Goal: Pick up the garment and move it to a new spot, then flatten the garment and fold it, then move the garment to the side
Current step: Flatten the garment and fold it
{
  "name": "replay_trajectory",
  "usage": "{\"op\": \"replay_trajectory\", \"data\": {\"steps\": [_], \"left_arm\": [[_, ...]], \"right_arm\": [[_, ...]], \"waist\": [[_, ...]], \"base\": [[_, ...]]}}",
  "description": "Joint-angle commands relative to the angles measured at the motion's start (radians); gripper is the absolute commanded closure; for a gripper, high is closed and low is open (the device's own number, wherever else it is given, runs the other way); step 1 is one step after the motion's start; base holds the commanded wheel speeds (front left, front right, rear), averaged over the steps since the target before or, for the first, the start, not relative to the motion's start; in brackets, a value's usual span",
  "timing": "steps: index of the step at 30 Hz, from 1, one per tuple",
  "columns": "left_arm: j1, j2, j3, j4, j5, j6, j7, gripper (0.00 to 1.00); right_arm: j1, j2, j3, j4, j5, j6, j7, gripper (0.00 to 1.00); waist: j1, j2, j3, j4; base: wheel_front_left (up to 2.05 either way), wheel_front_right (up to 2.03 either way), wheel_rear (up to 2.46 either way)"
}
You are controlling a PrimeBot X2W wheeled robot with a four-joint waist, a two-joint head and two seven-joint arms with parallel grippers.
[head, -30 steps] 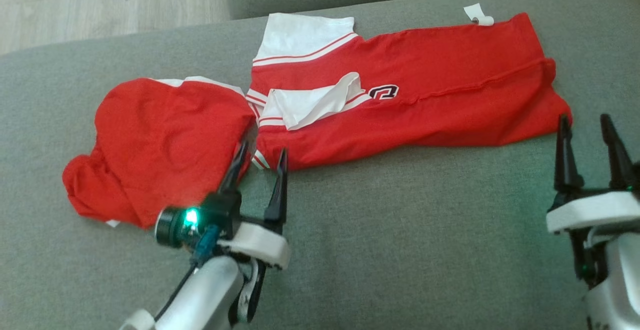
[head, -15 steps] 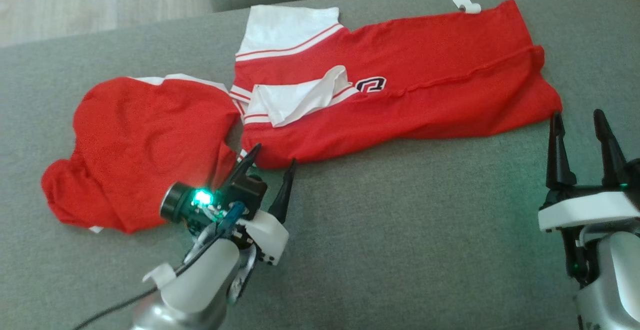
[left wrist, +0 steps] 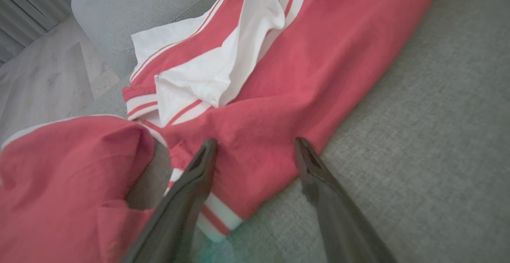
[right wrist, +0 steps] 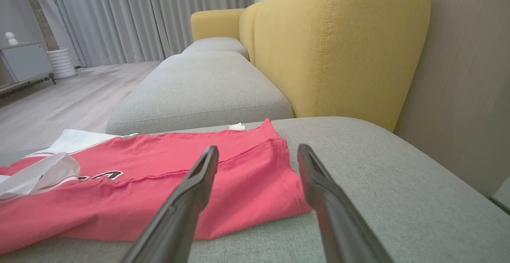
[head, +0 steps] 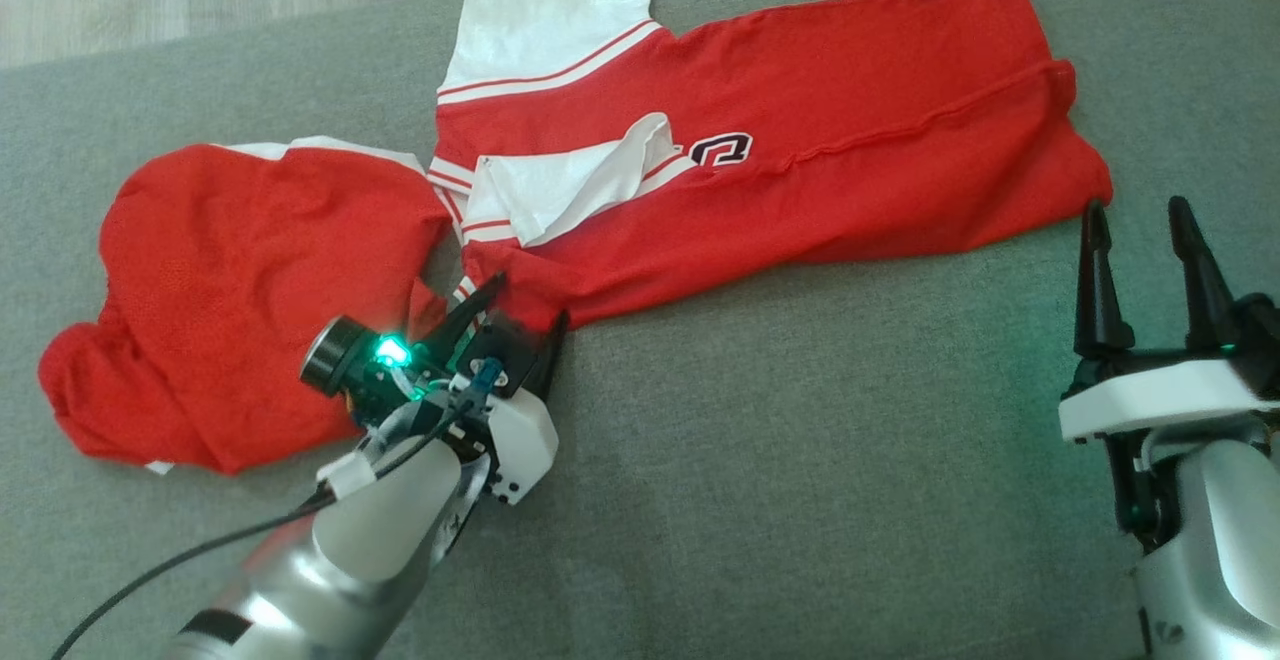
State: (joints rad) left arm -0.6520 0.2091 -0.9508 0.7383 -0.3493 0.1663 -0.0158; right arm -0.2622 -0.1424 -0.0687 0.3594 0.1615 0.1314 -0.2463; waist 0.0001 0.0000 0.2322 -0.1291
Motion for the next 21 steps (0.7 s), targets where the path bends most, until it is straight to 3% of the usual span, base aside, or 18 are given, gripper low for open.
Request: {"op": "replay_trajectory", "data": {"steps": [1,2,3,4,8,13,21], "left_arm": [[-0.037,0.019,0.016,-0.002,0.000,-0.009,0.026,0.00],[-0.034,0.016,0.015,0.001,-0.008,-0.017,0.037,0.00],[-0.031,0.015,0.011,0.002,-0.013,-0.026,0.046,0.64],[-0.030,0.014,0.010,0.001,-0.017,-0.033,0.049,1.00],[-0.029,0.007,0.018,-0.016,-0.029,-0.032,0.029,1.00],[-0.030,-0.009,0.057,-0.069,-0.049,0.009,-0.061,1.00],[-0.026,-0.022,0.060,-0.178,-0.038,0.044,-0.146,1.00]], "right_arm": [[-0.035,-0.006,0.023,-0.021,-0.015,-0.001,0.005,0.00],[-0.039,-0.005,0.023,-0.020,-0.018,-0.001,0.009,0.00],[-0.042,-0.004,0.023,-0.019,-0.021,-0.001,0.012,0.00],[-0.047,-0.005,0.021,-0.018,-0.023,-0.001,0.017,0.00],[-0.062,-0.011,0.011,-0.013,-0.034,-0.001,0.029,0.00],[-0.103,-0.028,-0.014,0.009,-0.066,-0.001,0.087,0.00],[-0.229,-0.050,-0.096,0.158,-0.141,-0.001,0.283,0.00]], "waist": [[-0.0001,0.0000,0.000,-0.001],[-0.0001,0.0000,0.000,-0.002],[-0.0001,0.0000,-0.001,-0.002],[-0.0001,0.0000,-0.001,-0.001],[-0.0001,0.0000,-0.001,0.006],[-0.0001,0.0000,-0.007,0.029],[-0.0001,0.0000,0.000,0.070]], "base": [[0.00,0.00,0.00],[0.00,0.00,0.00],[0.00,0.00,0.00],[0.00,0.00,0.00],[0.00,0.00,0.00],[0.00,0.00,0.00],[0.00,0.00,0.00]]}}
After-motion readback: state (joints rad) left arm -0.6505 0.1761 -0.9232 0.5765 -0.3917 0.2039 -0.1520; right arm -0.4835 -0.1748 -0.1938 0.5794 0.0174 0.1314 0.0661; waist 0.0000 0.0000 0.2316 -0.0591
